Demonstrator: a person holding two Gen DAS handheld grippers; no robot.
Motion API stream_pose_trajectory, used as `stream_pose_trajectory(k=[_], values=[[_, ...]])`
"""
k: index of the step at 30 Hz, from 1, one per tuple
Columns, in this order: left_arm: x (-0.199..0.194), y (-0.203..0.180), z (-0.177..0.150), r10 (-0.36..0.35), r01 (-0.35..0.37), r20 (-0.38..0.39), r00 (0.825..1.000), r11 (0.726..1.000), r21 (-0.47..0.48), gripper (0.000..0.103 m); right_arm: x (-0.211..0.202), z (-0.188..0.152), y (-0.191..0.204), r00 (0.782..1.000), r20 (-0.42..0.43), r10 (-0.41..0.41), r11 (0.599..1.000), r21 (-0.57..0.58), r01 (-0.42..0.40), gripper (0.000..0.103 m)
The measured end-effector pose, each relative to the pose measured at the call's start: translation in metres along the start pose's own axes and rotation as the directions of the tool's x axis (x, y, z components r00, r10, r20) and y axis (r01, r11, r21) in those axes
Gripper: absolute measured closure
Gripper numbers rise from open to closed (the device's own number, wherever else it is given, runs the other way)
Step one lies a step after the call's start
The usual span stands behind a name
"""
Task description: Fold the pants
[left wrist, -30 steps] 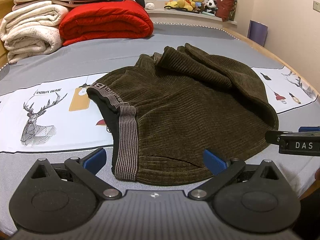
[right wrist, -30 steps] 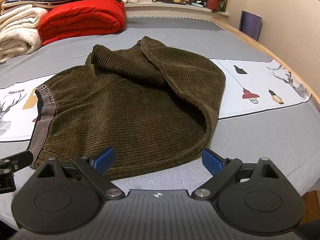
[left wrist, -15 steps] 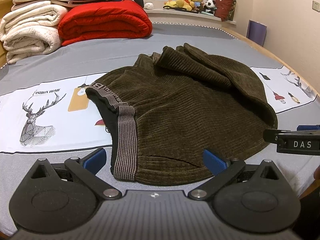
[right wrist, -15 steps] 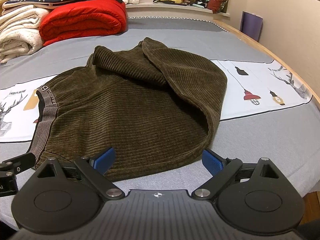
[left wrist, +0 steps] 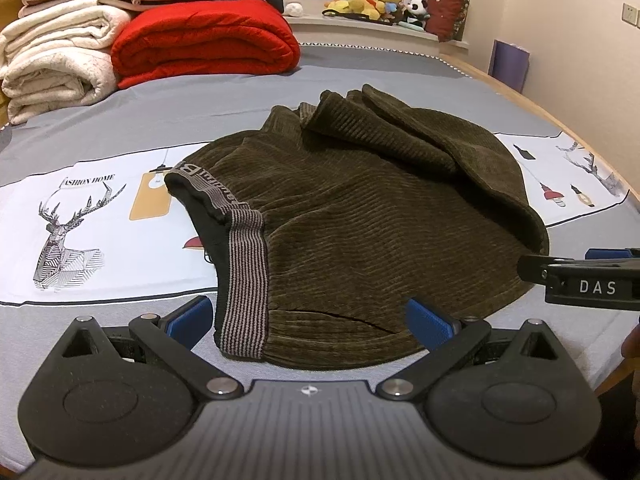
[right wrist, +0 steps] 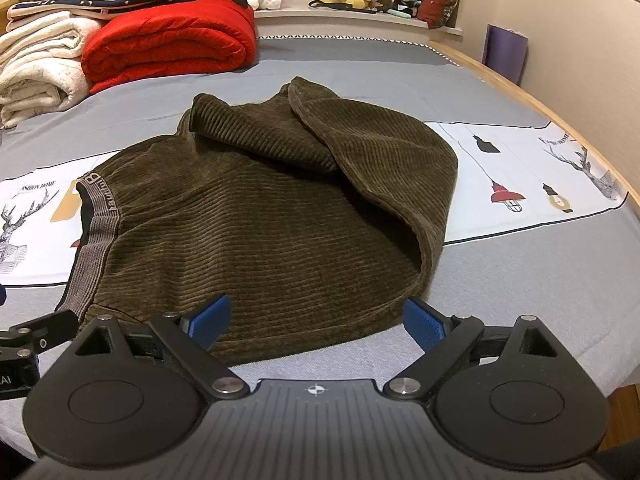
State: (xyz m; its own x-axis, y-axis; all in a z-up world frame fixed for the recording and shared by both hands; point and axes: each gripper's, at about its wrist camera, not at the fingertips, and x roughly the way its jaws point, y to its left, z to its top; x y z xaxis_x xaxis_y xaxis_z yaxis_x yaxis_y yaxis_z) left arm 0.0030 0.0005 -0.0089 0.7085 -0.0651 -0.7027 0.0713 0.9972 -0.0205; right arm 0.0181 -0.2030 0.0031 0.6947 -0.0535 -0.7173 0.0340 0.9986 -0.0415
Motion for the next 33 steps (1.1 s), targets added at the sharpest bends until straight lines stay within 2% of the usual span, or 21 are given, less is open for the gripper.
stream_pose_trajectory(k=[7,13,18,23,26,28,29,31,33], values=[[0.000,0.000,0.001,-0.010,0.010,0.005,1.000,1.000,0.000,0.000,-0.001,0.001,0.002,1.000,0.011,0.007,1.000,-0.014,-0.007,0.013],[0.000,-0.003,0.000,-0.017,0.017,0.005,1.000,1.000,0.013,0.000,-0.004,0.000,0.003,0.999,0.030,0.018,1.000,-0.017,-0.017,0.021],[-0.002,-0.002,-0.002,-0.046,0.046,0.010,0.999,0.999,0.017,0.000,-0.013,-0.002,0.007,0.991,0.127,-0.035,0.999,-0.029,0.039,0.022],[-0.008,-0.004,-0.004,-0.060,0.058,0.043,0.997,0.997,0.047,0.001,-0.012,0.002,0.006,0.991,0.130,-0.020,1.000,-0.015,0.022,0.023],[-0.008,-0.005,-0.005,-0.080,0.077,0.038,0.996,0.995,0.057,0.019,-0.011,0.004,0.006,0.993,0.121,0.007,1.000,-0.009,-0.006,0.023],[-0.008,-0.004,-0.004,-0.090,0.088,0.027,0.996,0.994,0.067,0.040,-0.011,0.006,0.006,0.993,0.115,0.015,1.000,0.001,-0.015,0.023],[-0.009,-0.001,-0.002,-0.098,0.097,0.014,0.995,0.994,0.060,0.047,-0.011,0.006,0.005,0.993,0.114,0.025,1.000,0.009,-0.026,0.023],[-0.012,0.007,0.009,-0.145,0.146,-0.028,0.989,0.987,0.062,0.074,-0.011,0.008,0.003,0.993,0.107,0.052,0.998,0.024,-0.055,0.026],[-0.017,0.017,0.025,-0.191,0.193,-0.037,0.981,0.975,0.105,0.088,-0.010,0.009,0.000,0.993,0.096,0.069,0.996,0.040,-0.073,0.041]])
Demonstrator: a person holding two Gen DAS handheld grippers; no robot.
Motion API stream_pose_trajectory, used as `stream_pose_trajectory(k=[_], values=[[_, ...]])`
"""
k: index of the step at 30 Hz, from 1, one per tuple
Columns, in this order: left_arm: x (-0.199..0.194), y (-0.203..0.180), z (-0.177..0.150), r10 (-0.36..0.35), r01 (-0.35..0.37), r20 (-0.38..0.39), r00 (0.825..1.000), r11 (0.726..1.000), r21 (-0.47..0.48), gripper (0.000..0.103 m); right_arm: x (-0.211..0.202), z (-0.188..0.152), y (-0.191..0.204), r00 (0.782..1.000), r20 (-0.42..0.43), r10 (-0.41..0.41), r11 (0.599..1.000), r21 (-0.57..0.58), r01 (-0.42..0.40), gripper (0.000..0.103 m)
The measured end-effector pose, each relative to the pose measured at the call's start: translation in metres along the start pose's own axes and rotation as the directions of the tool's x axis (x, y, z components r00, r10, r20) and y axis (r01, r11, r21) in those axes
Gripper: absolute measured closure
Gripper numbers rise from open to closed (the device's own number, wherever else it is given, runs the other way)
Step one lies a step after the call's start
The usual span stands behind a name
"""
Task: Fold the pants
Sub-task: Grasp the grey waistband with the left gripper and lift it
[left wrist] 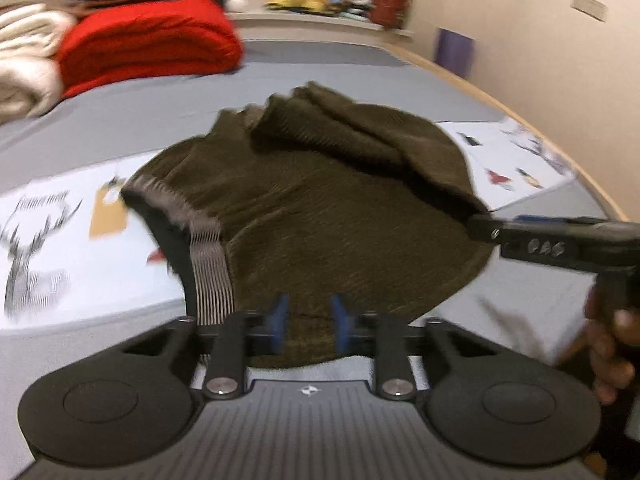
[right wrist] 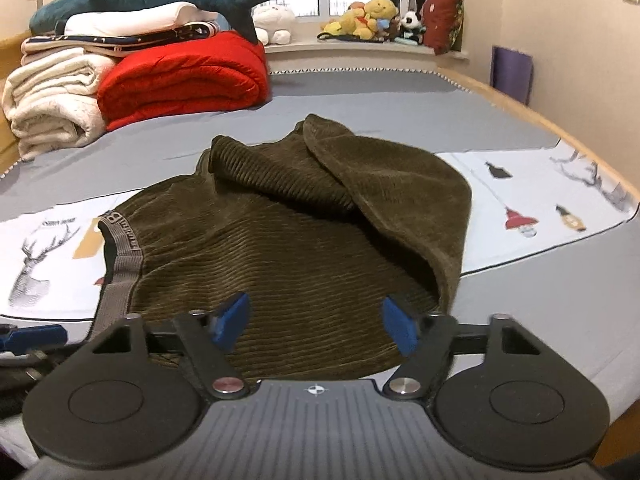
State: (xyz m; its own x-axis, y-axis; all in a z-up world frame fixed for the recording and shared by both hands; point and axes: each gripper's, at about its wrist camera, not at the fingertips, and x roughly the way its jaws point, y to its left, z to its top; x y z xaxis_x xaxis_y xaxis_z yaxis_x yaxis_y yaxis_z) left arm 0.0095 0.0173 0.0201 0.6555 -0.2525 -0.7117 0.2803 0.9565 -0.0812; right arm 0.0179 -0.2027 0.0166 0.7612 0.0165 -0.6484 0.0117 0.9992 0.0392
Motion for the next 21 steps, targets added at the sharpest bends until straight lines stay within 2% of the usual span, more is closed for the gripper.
stream_pose_trajectory(k=[1,3,4,8,9,10,11,13,14,16,19,21], values=[[-0.004,0.007,0.010,-0.011,0.010,0.013,1.000,0.999,0.034,0.093,0.000,0.001,-0.001,1.000,-0.004,0.007,1.000,0.003,-0.007,0.046],[-0.007,0.025,0.026,-0.005,0.001,0.049,0.999,0.996,0.084,0.093,-0.003,0.002,-0.001,1.000,0.004,0.021,1.000,0.001,-0.021,0.060],[-0.005,0.036,0.032,0.006,-0.010,0.056,0.998,0.997,0.081,0.093,-0.005,0.002,-0.001,1.000,0.010,0.029,1.000,0.001,-0.029,0.063],[0.027,0.092,0.033,0.014,-0.010,0.065,0.998,0.999,-0.054,0.093,-0.007,0.002,-0.003,0.999,0.011,0.039,0.999,-0.002,-0.039,0.065],[0.040,0.104,0.031,0.017,-0.014,0.028,0.999,0.994,-0.109,0.092,-0.006,0.002,-0.004,0.999,0.005,0.042,0.999,0.002,-0.042,0.065],[0.056,0.118,0.031,0.006,-0.018,-0.058,0.998,0.978,-0.208,0.092,-0.005,0.002,-0.005,0.999,0.000,0.046,0.999,0.008,-0.046,0.065],[0.069,0.134,0.029,-0.065,0.025,-0.103,0.993,0.939,-0.344,0.092,-0.004,0.001,-0.006,0.999,-0.008,0.049,0.999,0.013,-0.049,0.065],[0.084,0.150,0.027,-0.166,0.091,-0.114,0.980,0.870,-0.485,0.086,0.000,0.001,-0.006,0.998,-0.024,0.054,0.998,0.020,-0.054,0.064],[0.090,0.154,0.026,-0.184,0.095,-0.126,0.975,0.853,-0.513,0.083,0.002,0.002,-0.006,0.998,-0.032,0.059,0.998,0.023,-0.058,0.064],[0.102,0.159,0.025,-0.187,0.070,-0.163,0.969,0.837,-0.543,0.060,0.005,0.003,-0.005,0.996,-0.041,0.074,0.997,0.023,-0.073,0.064],[0.118,0.171,0.023,-0.177,0.022,-0.209,0.962,0.811,-0.585,0.049,0.007,0.005,-0.001,0.995,-0.041,0.086,0.996,0.015,-0.085,0.064],[0.125,0.172,0.023,-0.147,-0.012,-0.228,0.962,0.815,-0.579,0.048,0.009,0.005,0.001,0.995,-0.046,0.090,0.996,0.016,-0.090,0.063]])
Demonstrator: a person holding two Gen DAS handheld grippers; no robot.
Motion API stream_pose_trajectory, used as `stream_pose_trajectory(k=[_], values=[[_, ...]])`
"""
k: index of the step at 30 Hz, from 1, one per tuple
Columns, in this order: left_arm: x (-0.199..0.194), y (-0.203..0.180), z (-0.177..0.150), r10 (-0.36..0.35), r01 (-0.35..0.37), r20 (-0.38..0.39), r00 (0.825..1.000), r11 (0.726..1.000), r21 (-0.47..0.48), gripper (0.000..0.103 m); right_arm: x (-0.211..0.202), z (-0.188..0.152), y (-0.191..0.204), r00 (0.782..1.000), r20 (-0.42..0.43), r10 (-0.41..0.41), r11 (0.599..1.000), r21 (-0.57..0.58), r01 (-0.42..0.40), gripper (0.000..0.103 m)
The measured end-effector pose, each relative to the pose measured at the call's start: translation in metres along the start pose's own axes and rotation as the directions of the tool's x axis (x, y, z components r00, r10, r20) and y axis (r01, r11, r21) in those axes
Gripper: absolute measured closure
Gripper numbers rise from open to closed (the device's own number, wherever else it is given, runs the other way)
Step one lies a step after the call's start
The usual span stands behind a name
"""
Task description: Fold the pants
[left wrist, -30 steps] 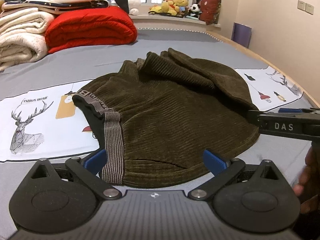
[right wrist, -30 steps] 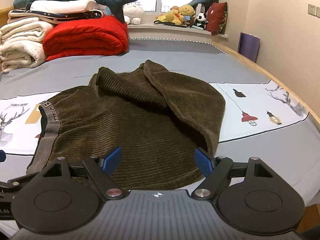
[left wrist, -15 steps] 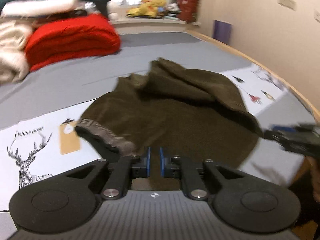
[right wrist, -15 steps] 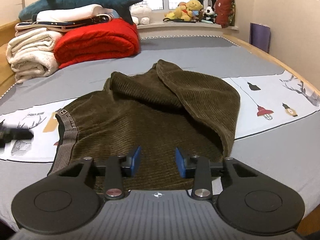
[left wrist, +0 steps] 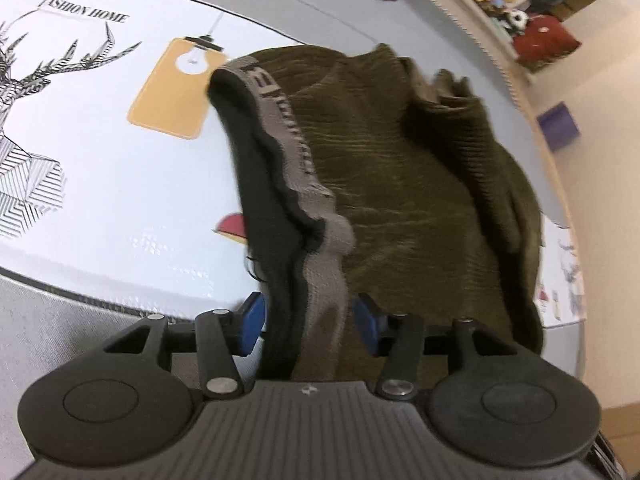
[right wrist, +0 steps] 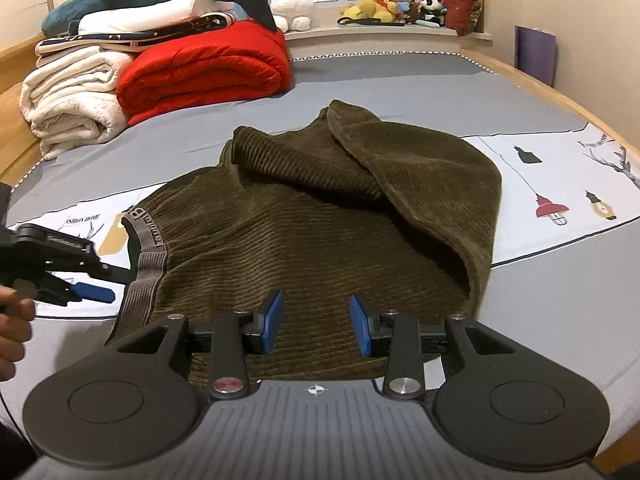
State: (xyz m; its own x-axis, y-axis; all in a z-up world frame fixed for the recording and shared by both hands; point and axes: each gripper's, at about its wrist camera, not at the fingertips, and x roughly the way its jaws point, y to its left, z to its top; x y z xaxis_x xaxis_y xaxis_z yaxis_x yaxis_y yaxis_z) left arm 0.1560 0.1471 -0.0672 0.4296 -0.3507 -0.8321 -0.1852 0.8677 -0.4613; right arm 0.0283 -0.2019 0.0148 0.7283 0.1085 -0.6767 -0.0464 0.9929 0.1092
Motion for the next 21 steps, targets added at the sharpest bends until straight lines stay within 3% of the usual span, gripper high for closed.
stream_pose_trajectory(k=[5,11,12,13,16,21], values=[[0.024,0.000,0.007,0.011,-0.011,-0.047,0.999,1.000,-0.002,0.046,0.004,0.000,0.002,1.000,-0.014,0.004,1.000,-0.006,-0.004,0.061],[0.037,-0.017,0.001,0.059,-0.058,-0.009,0.998,0.991,0.117,0.047,0.005,-0.001,-0.002,1.000,-0.019,-0.009,1.000,-0.006,0.009,0.058],[0.037,-0.018,0.000,0.067,-0.066,-0.002,0.998,0.989,0.131,0.051,0.005,-0.002,-0.002,1.000,-0.021,-0.013,1.000,-0.007,0.013,0.058],[0.035,-0.019,-0.002,0.077,-0.078,0.010,0.997,0.986,0.148,0.064,0.006,-0.002,-0.002,1.000,-0.021,-0.020,1.000,-0.008,0.020,0.058],[0.022,-0.025,-0.005,0.074,-0.083,0.051,0.996,0.976,0.199,0.082,0.007,-0.004,0.000,0.999,-0.022,-0.043,0.999,-0.013,0.043,0.058],[-0.017,-0.021,-0.007,0.034,-0.071,0.143,0.989,0.962,0.263,0.088,0.006,-0.009,0.009,0.999,-0.009,-0.054,0.998,-0.040,0.053,0.058]])
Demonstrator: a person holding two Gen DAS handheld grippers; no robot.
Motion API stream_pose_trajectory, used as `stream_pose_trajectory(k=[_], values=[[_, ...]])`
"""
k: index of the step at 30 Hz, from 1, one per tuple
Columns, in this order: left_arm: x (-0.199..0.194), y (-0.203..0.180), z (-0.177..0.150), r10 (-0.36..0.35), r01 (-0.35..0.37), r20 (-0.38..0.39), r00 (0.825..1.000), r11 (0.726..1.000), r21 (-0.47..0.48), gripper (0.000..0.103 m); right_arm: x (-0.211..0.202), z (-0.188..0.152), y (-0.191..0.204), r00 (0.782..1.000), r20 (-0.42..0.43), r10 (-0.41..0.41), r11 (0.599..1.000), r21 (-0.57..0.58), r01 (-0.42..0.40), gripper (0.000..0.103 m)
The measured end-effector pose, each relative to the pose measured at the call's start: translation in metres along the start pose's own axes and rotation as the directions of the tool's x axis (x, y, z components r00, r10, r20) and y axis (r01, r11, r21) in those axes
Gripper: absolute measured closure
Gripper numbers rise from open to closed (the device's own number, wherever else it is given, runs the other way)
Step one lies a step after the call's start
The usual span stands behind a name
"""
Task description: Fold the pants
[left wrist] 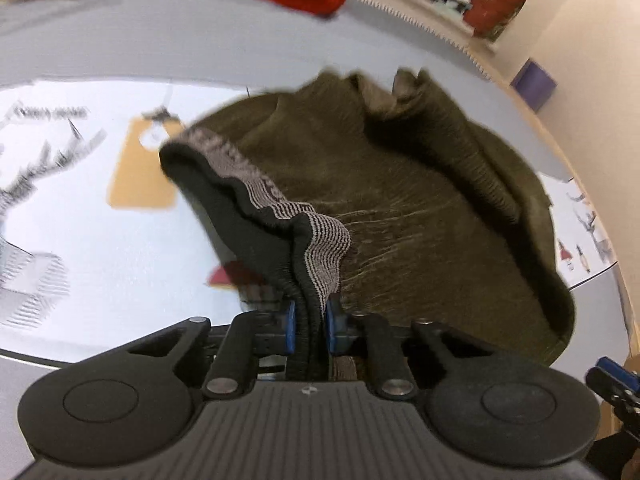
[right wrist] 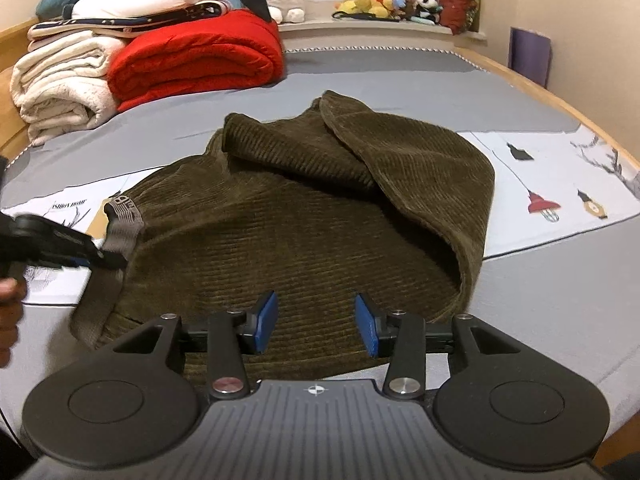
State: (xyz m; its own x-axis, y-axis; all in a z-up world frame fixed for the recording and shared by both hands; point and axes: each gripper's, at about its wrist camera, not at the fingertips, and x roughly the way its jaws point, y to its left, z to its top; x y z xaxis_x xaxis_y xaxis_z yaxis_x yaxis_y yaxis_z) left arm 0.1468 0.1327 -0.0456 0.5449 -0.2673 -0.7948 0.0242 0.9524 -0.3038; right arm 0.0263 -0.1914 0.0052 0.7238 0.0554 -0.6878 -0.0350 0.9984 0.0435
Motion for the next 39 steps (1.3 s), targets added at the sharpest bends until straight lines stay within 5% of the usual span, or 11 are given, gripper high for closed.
stream_pose_trajectory(k=[6,11,15,18,19,22,27,29,36,39], values=[[-0.048,0.060,0.006,0.087,-0.084,0.053,0.995,0.995,-0.051,0.090,-0.004,-0.009,0.021,1.000,0.006,0.015,0.997,-0.081,-0.015,0.058],[-0.076,0.113,0.001,0.262,-0.257,0.043,0.964,0.962,-0.091,0.090,-0.007,-0.015,0.040,0.999,0.013,0.047,0.986,-0.161,-0.044,0.058],[-0.082,0.135,-0.003,0.312,-0.309,-0.005,0.950,0.937,-0.166,0.089,-0.007,-0.018,0.055,0.998,0.013,0.062,0.974,-0.218,-0.058,0.058],[-0.090,0.126,0.001,0.450,-0.442,0.035,0.892,0.887,-0.134,0.082,-0.005,-0.017,0.062,0.997,0.010,0.072,0.968,-0.242,-0.068,0.058],[-0.094,0.125,0.003,0.455,-0.444,0.053,0.889,0.884,-0.144,0.075,-0.004,-0.016,0.065,0.997,0.009,0.075,0.967,-0.245,-0.070,0.058],[-0.102,0.122,0.008,0.384,-0.359,0.095,0.918,0.910,-0.206,0.073,0.000,-0.007,0.064,0.997,0.006,0.077,0.972,-0.225,-0.074,0.058],[-0.092,0.100,0.010,0.282,-0.265,0.102,0.954,0.952,-0.152,0.070,0.024,0.019,0.057,0.999,-0.002,0.049,0.985,-0.166,-0.048,0.057],[-0.083,0.092,0.008,0.242,-0.230,0.087,0.966,0.964,-0.133,0.068,0.045,0.027,0.060,0.998,-0.044,0.036,0.989,-0.142,-0.042,0.047],[-0.059,0.080,0.008,0.201,-0.200,0.031,0.979,0.979,-0.034,0.057,0.119,0.047,0.080,0.979,-0.199,0.041,0.995,-0.082,-0.058,0.044],[-0.050,0.076,0.005,0.202,-0.202,0.008,0.979,0.979,-0.004,0.056,0.137,0.046,0.096,0.964,-0.263,-0.042,0.983,-0.184,-0.007,0.051]])
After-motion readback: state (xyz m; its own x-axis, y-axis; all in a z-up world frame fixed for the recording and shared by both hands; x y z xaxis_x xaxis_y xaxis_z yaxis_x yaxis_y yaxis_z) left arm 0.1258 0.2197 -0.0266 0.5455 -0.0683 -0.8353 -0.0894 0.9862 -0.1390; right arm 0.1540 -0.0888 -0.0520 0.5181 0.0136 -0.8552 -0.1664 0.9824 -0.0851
